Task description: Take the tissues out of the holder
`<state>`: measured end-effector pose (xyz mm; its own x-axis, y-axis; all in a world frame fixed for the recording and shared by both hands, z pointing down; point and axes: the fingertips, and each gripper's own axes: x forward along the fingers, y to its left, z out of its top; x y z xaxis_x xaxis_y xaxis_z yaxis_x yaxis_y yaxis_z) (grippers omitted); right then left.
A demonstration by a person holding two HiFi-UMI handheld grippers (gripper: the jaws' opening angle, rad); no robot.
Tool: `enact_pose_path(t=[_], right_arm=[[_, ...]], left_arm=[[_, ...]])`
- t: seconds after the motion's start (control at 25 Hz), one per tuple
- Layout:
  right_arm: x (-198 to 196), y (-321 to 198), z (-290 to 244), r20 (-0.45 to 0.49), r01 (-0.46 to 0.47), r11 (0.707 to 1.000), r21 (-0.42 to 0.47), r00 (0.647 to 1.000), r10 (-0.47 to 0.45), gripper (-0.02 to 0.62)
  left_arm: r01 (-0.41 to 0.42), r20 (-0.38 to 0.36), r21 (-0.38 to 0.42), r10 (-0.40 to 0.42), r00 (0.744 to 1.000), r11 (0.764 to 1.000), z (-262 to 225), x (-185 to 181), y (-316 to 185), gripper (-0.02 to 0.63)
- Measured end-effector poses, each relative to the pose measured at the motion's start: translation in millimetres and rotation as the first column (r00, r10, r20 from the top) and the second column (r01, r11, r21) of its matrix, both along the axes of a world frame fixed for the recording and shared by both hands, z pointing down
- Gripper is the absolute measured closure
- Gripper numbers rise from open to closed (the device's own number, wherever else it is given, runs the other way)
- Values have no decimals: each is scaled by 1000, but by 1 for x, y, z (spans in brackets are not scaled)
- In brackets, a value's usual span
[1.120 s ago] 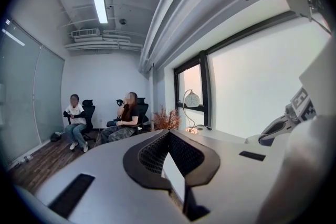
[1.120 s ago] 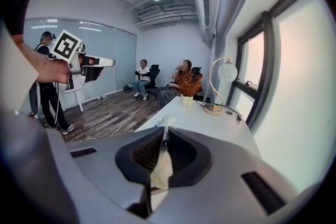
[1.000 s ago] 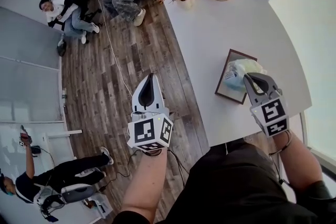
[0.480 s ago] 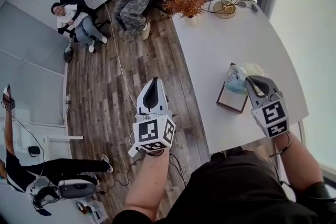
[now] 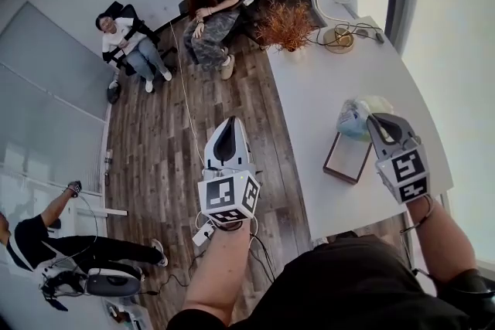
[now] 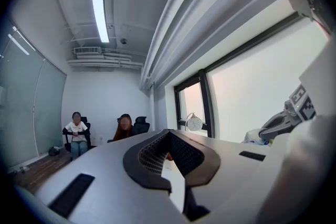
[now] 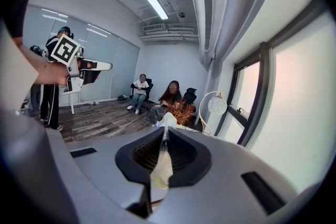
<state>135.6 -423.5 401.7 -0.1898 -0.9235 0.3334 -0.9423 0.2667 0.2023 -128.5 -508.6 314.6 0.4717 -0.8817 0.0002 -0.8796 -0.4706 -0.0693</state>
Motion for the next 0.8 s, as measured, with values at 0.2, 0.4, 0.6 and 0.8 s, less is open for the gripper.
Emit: enact_pose_path(t=[0.2,0.4,0.6,0.8], right_arm=[[3,-10,-27,-11,3,998,59,1000,-2,584],[7,-14,-42,-1,5,996,92,1000,-4,584],[17,-16,-61,5,-11,992,126,1000,11,584],[20,-15,-87,2,-20,987,157,1000,20,584]], left_arm=[[-12,-12,32,12,1000,999,-19,6,0,601],[-1,-26,58,2,1000,998,-34,2,4,601],[11,-30,71,-9,1000,997,-44,-7,13,601],[9,-37,70,-7,999,998,-57,-13,16,601]])
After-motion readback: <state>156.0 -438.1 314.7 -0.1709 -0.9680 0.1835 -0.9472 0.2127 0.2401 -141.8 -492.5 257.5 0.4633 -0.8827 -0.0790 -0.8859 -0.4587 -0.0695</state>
